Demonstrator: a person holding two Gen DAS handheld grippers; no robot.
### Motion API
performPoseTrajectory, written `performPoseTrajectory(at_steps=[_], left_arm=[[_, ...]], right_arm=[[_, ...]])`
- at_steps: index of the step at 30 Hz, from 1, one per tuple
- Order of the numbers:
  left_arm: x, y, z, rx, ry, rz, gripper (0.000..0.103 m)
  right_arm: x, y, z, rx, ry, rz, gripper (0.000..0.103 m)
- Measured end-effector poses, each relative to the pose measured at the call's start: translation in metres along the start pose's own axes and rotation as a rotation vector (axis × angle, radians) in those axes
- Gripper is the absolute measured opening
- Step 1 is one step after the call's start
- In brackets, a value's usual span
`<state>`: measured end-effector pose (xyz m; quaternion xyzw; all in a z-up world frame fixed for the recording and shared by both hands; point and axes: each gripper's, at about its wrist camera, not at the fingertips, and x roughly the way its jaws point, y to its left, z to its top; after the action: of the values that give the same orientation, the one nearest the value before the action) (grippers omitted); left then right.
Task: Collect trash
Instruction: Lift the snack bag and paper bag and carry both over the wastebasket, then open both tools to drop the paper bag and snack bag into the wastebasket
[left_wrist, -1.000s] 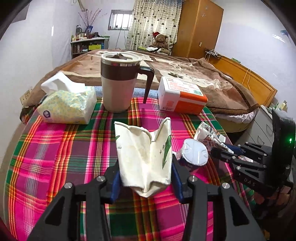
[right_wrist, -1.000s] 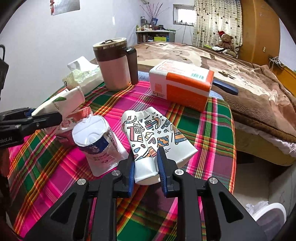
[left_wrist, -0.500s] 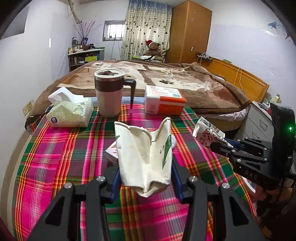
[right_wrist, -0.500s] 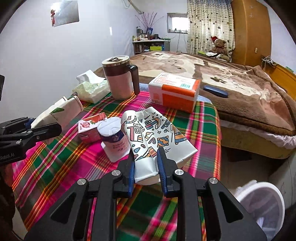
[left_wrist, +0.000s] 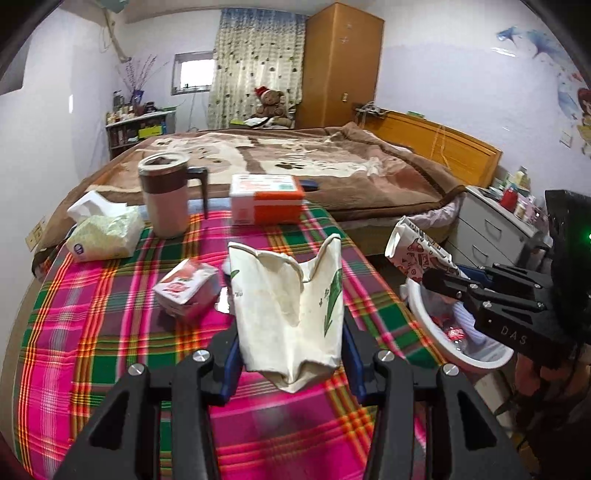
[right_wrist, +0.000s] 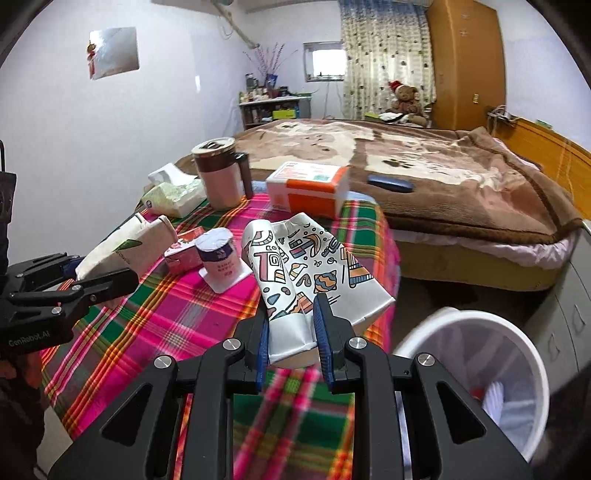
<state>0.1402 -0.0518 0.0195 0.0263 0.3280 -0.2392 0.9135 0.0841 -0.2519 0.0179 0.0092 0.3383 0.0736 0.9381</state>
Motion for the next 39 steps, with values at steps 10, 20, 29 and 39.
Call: performPoseTrajectory(at_steps=[10, 20, 29, 39], left_arm=[[0.011, -0.062, -0.004, 0.088, 0.022, -0.105, 0.048], [0.035, -0.126, -0.001, 0.163, 0.052, -0.219, 0.048], [0.056, -0.172, -0.003, 0.219, 0.092, -0.290, 0.048], [0.073, -0.199, -0.008, 0.260, 0.122, -0.307, 0.048]], right_arm=[[-0.029, -0.032, -0.020, 0.073, -0.020, -0.109, 0.023], [-0.047, -0.071, -0.039, 0.169, -0.011, -0.235, 0.023], [-0.055, -0.102, -0.063, 0.251, 0.027, -0.304, 0.023], [-0.060, -0.123, -0.079, 0.297, 0.056, -0.330, 0.023]])
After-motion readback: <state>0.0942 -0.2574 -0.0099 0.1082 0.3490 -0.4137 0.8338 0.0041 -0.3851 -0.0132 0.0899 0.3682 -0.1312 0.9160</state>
